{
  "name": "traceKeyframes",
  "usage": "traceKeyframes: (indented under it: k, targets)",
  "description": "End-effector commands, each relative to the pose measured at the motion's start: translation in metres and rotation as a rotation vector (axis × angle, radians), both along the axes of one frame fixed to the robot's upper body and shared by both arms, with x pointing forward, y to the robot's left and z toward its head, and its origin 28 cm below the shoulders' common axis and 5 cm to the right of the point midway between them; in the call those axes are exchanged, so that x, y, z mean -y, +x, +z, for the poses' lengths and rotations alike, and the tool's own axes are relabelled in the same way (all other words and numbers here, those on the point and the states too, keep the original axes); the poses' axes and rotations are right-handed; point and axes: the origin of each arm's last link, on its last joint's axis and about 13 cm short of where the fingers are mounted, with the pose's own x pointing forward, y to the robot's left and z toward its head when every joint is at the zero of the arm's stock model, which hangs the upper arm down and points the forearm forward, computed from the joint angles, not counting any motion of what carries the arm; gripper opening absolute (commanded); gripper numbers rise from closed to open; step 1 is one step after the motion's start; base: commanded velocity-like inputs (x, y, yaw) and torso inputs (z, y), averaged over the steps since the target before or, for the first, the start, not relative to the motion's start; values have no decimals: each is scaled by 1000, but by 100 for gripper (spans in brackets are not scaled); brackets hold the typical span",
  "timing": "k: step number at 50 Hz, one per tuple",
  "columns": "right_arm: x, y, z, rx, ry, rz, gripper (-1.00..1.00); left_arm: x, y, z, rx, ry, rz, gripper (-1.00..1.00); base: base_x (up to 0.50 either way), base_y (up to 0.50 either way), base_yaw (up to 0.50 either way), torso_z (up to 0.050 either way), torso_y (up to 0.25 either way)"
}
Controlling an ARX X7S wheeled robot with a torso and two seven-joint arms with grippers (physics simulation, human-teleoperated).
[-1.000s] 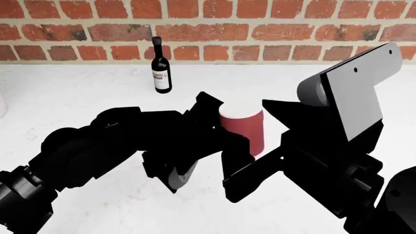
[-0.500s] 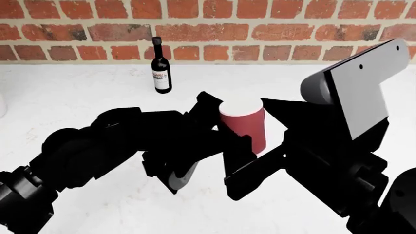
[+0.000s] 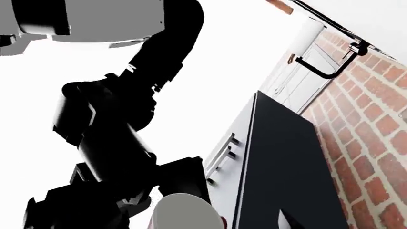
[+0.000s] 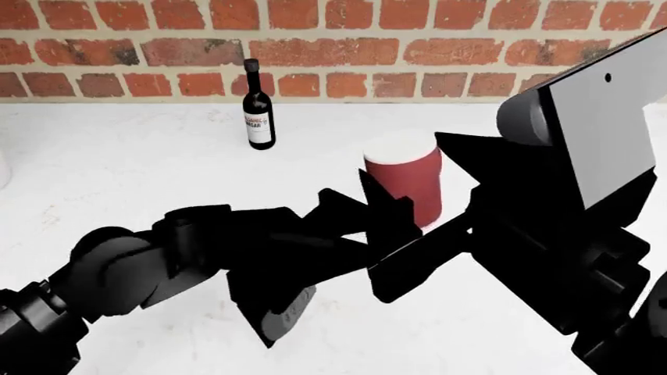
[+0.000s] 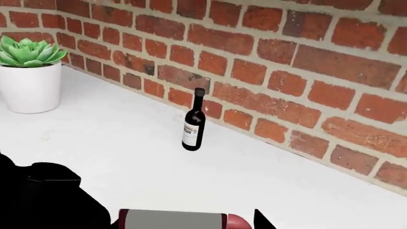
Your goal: A wet mug is on the counter and needs to be dried. Pick it up and place it upside down in the open cabinet.
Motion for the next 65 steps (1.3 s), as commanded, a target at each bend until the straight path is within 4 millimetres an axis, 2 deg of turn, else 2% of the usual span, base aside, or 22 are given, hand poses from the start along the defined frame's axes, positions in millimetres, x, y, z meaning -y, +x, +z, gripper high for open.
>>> traceKeyframes:
  k: [1, 6, 10, 18, 28, 38, 51, 65]
  targets:
    - [4, -4, 12, 86, -51, -48, -100, -6, 1, -6, -140, -55, 49, 100, 0, 0, 0, 0, 0]
    - [8, -11, 20, 127, -71, -92, -100, -15, 14, -8, -303, -187, 116, 100, 0, 0, 0, 0, 0]
    - [10, -14, 27, 166, -93, -121, -100, -22, 25, -5, -367, -260, 159, 100, 0, 0, 0, 0, 0]
    - [10, -18, 39, 246, -113, -163, -100, -22, 19, -2, -541, -390, 206, 100, 0, 0, 0, 0, 0]
    - [13, -16, 40, 301, -142, -203, -100, -12, -9, 1, -986, -659, 198, 100, 0, 0, 0, 0, 0]
    - [10, -17, 47, 414, -212, -211, -100, -4, -36, -3, -1318, -791, 219, 100, 0, 0, 0, 0, 1]
    - [2, -14, 68, 579, -329, -207, -100, -2, -67, -26, -1601, -861, 195, 100, 0, 0, 0, 0, 0]
    - [-3, -12, 86, 695, -413, -221, -100, 2, -89, -25, -1751, -898, 142, 100, 0, 0, 0, 0, 0]
